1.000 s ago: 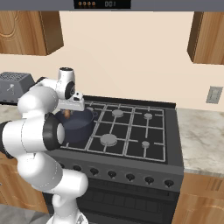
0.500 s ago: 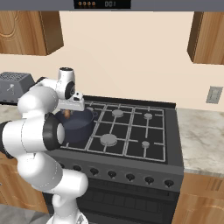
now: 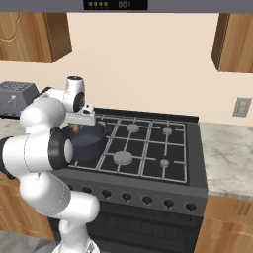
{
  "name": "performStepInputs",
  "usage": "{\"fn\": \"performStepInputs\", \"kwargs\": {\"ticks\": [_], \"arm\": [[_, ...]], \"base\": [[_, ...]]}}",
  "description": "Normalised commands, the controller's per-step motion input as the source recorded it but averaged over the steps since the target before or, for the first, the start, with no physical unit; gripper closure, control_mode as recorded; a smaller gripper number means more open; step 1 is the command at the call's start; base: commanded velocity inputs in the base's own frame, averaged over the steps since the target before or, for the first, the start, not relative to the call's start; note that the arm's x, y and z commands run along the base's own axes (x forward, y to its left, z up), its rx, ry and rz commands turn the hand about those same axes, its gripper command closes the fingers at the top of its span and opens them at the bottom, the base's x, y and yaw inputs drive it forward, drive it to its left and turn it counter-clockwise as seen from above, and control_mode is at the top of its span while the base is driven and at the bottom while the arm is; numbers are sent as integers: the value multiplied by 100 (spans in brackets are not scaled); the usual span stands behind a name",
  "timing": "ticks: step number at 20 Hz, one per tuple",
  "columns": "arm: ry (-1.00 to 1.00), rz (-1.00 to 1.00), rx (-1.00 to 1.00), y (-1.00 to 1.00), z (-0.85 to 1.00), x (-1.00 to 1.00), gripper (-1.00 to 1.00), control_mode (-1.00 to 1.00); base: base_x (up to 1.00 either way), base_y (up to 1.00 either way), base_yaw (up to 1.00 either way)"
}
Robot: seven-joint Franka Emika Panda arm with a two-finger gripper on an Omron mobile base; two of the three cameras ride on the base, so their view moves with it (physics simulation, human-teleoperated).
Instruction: Turn on the burner for the pot on the stove. Wait thirty seconds for the pot to heat up. Then add the potato to the pot.
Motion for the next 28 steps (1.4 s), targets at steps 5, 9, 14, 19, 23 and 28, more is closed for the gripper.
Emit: {"fn": "performStepInputs", "kwargs": {"ticks": [5,9,14,19,23,28], "arm": [[0,0,0,0,0,0,100,-100],[0,0,0,0,0,0,100,-100],[0,0,0,0,0,0,100,-100],[0,0,0,0,0,0,100,-100],[0,0,0,0,0,0,100,-100],[0,0,0,0,0,0,100,-100]], "base": [[0,0,0],[0,0,0],[0,0,0],[0,0,0],[0,0,0],[0,0,0]]}}
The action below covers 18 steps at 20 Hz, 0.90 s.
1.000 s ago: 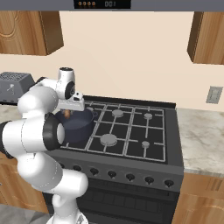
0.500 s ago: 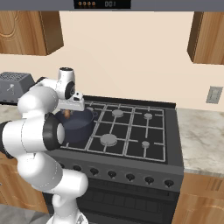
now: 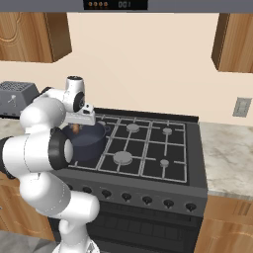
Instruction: Turn on the burner for the pot on the stove. Wait thirty seconds for the pot to heat up. Then add the potato to the pot.
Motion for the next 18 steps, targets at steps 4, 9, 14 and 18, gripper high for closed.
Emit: {"fn": "performStepInputs", "kwargs": {"ticks": [4,9,14,18], "arm": [[0,0,0,0,0,0,100,-100],[0,0,0,0,0,0,100,-100],[0,0,0,0,-7,0,100,-100],[-3,-1,-3,0,-23,1,100,-100]], "base": [[0,0,0],[0,0,0],[0,0,0],[0,0,0]]}}
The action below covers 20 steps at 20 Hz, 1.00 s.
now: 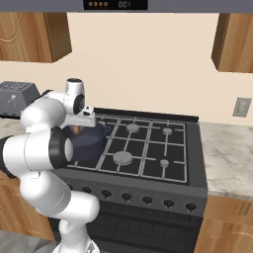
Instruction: Turn on the burner for the pot on the stove. Wait thirty seconds for the pot to heat up. Then add the potato to the pot.
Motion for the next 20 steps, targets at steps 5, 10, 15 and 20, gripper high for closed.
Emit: {"fn": "performStepInputs", "kwargs": {"ticks": [5,10,15,20], "arm": [[-7,0,-1,0,-21,15,100,-100],[-4,0,0,-1,-14,30,100,-100],[-1,0,0,-3,-24,26,100,-100],[0,0,0,0,-22,22,100,-100]], "base": [[0,0,0],[0,0,0],[0,0,0],[0,0,0]]}}
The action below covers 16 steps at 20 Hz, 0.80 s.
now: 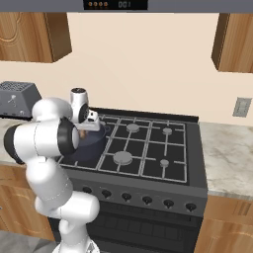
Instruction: Turn on the burner for the pot on the stove. Wait thirty seconds for the pot to heat up. Then add the potato to the pot.
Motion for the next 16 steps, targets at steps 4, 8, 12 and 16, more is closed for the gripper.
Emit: {"fn": "performStepInputs", "kwargs": {"ticks": [4,8,12,16], "arm": [[0,0,0,0,-26,22,100,-100],[0,-1,0,0,-31,15,100,-100],[0,-2,0,0,-33,5,100,-100],[0,-1,0,0,-29,10,100,-100]], "base": [[0,0,0],[0,0,0],[0,0,0],[0,0,0]]}}
